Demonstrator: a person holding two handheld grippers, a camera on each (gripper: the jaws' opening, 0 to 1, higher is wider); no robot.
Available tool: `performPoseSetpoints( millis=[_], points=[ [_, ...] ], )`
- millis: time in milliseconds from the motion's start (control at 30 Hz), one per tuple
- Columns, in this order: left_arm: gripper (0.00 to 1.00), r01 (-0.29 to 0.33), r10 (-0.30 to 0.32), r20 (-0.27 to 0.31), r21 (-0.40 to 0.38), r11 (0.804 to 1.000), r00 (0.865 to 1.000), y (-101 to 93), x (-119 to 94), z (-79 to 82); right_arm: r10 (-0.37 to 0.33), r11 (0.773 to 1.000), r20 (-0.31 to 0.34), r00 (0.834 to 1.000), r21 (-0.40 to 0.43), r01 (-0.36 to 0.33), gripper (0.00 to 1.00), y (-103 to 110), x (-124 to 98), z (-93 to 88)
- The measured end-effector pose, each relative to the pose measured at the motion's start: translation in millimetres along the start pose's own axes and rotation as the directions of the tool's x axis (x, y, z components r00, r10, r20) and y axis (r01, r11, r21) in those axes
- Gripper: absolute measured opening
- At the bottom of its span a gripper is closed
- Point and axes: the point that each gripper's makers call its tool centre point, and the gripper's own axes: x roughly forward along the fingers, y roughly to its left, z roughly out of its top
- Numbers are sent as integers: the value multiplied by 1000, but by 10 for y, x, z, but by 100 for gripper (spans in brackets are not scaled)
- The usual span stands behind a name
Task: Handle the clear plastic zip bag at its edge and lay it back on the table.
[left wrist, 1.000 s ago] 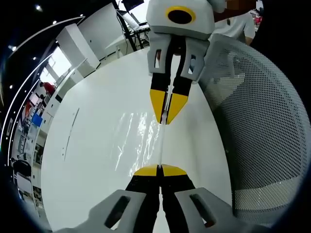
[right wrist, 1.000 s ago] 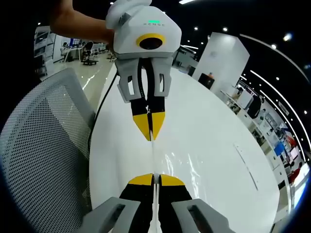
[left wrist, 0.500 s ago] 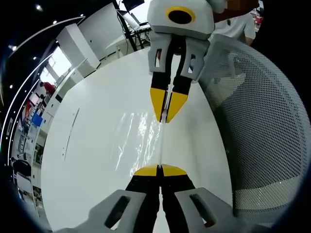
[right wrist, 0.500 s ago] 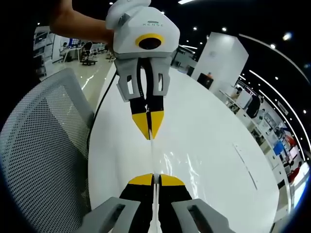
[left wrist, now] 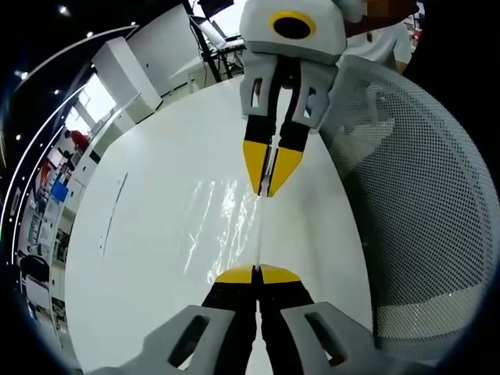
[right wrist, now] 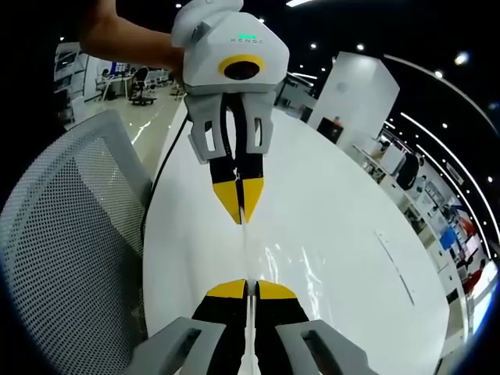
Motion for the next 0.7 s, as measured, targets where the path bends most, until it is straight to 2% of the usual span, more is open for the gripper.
performPoseSetpoints(
  millis=[700],
  points=[
    [0, 3, -3, 0, -5, 1000, 1000, -14, 5, 8, -3, 1000, -6, 1000, 1, 3, 0, 5, -24, -43]
  ],
)
